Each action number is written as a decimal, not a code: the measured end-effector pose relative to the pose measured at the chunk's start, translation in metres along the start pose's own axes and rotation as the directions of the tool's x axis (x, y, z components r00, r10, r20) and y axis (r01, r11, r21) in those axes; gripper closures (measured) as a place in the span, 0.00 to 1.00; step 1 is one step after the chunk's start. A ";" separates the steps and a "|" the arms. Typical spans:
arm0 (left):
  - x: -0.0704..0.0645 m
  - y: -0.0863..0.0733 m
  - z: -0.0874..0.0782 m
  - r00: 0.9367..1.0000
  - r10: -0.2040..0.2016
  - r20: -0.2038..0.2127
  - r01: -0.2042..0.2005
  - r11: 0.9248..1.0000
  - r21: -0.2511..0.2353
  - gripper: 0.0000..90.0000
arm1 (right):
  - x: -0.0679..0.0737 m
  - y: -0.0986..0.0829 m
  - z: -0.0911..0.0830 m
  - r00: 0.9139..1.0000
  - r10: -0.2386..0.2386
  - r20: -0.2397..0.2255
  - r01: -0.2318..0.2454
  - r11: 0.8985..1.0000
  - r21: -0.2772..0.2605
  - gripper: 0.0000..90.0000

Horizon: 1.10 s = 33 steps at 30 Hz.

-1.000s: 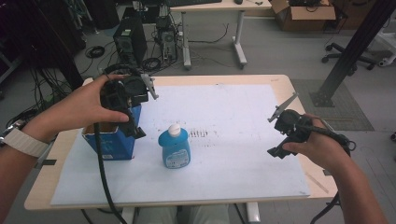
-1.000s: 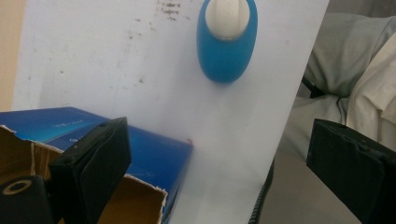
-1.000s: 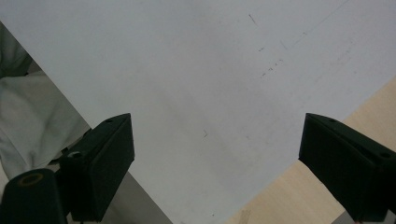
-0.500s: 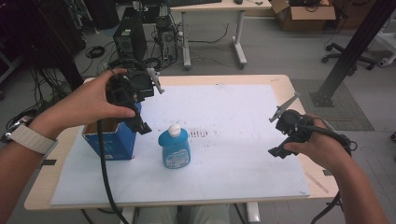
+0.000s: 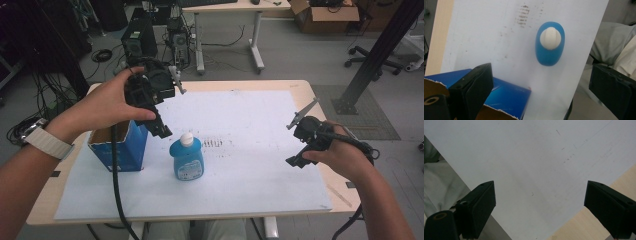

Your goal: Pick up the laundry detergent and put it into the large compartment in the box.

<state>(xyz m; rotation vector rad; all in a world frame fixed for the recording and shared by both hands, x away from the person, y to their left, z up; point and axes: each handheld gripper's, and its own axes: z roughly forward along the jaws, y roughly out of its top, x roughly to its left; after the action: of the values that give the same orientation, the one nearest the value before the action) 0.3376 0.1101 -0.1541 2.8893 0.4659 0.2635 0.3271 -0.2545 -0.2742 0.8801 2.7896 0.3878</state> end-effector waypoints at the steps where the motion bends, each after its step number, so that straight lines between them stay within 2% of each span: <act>1: 0.000 0.001 0.001 1.000 0.003 0.001 -0.003 1.000 0.000 0.07 | 0.000 0.000 0.000 1.000 -0.001 0.000 0.001 1.000 0.000 0.11; 10: 0.002 0.009 0.006 1.000 -0.002 0.009 0.002 1.000 0.003 0.07 | 0.000 0.001 -0.001 1.000 -0.001 0.000 0.001 1.000 -0.002 0.11; 18: 0.000 0.015 0.014 1.000 0.016 0.008 -0.016 1.000 0.014 0.07 | 0.001 0.003 0.000 1.000 -0.003 -0.002 0.003 1.000 -0.005 0.11; 33: -0.003 0.025 0.047 0.998 0.039 0.047 -0.041 0.998 0.046 0.07 | -0.001 0.001 0.001 1.000 0.001 0.000 -0.001 1.000 0.000 0.11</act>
<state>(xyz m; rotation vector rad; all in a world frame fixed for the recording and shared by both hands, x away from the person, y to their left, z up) 0.3515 0.0774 -0.1938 2.9462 0.4120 0.1935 0.3285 -0.2542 -0.2745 0.8809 2.7892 0.3884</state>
